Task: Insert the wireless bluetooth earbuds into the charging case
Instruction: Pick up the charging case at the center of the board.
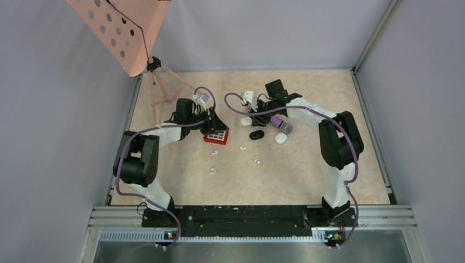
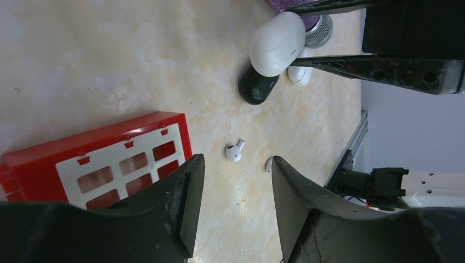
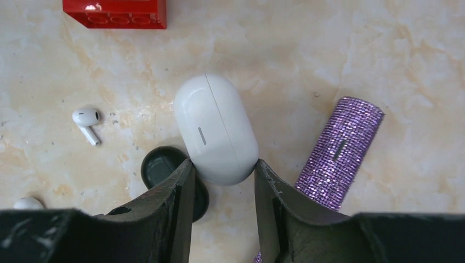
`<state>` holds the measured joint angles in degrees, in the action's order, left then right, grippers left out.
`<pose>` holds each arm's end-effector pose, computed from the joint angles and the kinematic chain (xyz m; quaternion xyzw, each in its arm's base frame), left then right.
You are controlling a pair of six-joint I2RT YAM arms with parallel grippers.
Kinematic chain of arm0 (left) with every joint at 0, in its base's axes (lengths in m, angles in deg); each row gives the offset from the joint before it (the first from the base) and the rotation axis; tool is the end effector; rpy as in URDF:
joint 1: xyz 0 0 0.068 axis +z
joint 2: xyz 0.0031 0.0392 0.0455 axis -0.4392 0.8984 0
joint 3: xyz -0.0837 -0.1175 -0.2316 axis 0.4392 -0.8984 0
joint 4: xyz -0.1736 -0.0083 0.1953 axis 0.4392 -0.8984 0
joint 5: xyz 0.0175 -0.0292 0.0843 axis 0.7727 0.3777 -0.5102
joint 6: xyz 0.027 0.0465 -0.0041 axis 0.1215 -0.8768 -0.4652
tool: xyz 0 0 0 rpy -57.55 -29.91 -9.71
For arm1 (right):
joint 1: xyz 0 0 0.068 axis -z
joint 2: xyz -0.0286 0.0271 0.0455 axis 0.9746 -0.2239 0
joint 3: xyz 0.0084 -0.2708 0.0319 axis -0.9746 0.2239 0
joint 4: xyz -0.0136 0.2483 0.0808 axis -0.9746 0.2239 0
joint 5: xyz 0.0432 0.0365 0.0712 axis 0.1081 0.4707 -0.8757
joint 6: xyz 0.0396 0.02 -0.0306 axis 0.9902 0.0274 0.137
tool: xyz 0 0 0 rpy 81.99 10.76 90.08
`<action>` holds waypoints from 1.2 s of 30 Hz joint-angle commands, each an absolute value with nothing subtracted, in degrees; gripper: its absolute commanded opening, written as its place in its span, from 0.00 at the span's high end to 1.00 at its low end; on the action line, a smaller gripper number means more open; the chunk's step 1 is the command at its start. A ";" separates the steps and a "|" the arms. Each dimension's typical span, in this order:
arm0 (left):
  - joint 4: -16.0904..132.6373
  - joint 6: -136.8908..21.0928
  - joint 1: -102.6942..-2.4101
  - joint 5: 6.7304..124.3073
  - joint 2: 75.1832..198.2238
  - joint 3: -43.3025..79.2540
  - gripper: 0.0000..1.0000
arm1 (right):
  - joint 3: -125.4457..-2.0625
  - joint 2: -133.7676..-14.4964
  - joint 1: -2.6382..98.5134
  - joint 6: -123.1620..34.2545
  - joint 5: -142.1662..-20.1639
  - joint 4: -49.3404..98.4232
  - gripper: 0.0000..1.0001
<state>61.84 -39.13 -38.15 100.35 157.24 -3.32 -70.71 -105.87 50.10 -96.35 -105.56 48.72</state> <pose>0.3274 -0.0951 0.1816 0.0216 0.8552 -0.4534 0.2504 0.3693 0.2091 0.2000 -0.6062 0.6926 0.2144 0.3269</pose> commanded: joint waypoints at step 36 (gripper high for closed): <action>116.85 -7.37 -44.16 109.71 165.47 -8.39 0.52 | -59.85 -85.96 43.26 -81.12 -101.67 35.28 0.81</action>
<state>113.10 -7.85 -44.01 108.89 165.72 -9.83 -60.24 -88.80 44.66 -81.49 -101.47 37.25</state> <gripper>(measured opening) 0.491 0.388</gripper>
